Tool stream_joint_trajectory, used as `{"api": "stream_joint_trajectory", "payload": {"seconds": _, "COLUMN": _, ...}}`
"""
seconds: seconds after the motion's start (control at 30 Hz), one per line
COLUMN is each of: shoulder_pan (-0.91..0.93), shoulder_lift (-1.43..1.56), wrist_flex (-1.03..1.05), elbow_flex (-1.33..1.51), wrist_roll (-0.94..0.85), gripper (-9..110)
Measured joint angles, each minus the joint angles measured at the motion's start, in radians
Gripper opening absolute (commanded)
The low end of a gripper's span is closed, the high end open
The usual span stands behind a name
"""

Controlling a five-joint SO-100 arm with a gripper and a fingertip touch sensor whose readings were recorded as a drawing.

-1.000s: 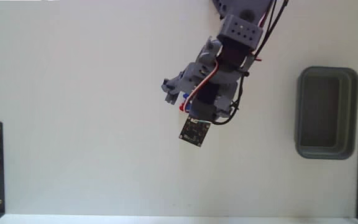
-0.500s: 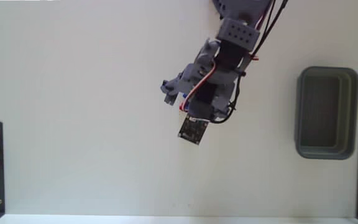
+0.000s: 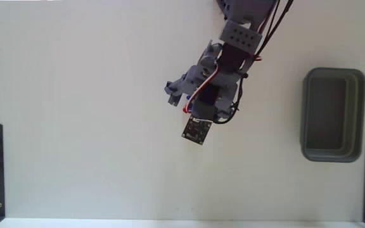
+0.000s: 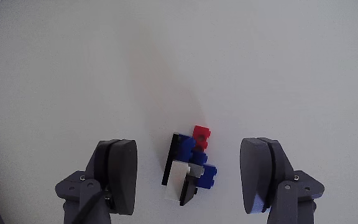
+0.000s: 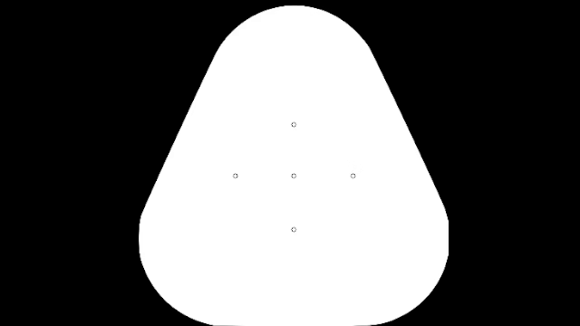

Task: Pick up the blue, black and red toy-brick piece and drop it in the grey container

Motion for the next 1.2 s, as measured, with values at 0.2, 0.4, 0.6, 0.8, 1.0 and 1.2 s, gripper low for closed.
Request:
{"api": "stream_joint_trajectory", "payload": {"seconds": 0.2, "shoulder_pan": 0.000, "shoulder_lift": 0.000, "wrist_flex": -0.054, "elbow_flex": 0.048, "wrist_roll": 0.002, "gripper": 110}}
{"api": "stream_joint_trajectory", "payload": {"seconds": 0.4, "shoulder_pan": 0.000, "shoulder_lift": 0.002, "wrist_flex": -0.106, "elbow_flex": 0.087, "wrist_roll": 0.000, "gripper": 110}}
{"api": "stream_joint_trajectory", "payload": {"seconds": 0.6, "shoulder_pan": 0.000, "shoulder_lift": -0.002, "wrist_flex": -0.153, "elbow_flex": 0.123, "wrist_roll": 0.000, "gripper": 110}}
{"api": "stream_joint_trajectory", "payload": {"seconds": 0.8, "shoulder_pan": 0.000, "shoulder_lift": -0.006, "wrist_flex": -0.192, "elbow_flex": 0.155, "wrist_roll": 0.000, "gripper": 110}}
{"api": "stream_joint_trajectory", "payload": {"seconds": 1.0, "shoulder_pan": 0.000, "shoulder_lift": -0.021, "wrist_flex": -0.209, "elbow_flex": 0.173, "wrist_roll": 0.002, "gripper": 110}}
{"api": "stream_joint_trajectory", "payload": {"seconds": 1.2, "shoulder_pan": 0.000, "shoulder_lift": -0.021, "wrist_flex": -0.215, "elbow_flex": 0.173, "wrist_roll": 0.000, "gripper": 110}}
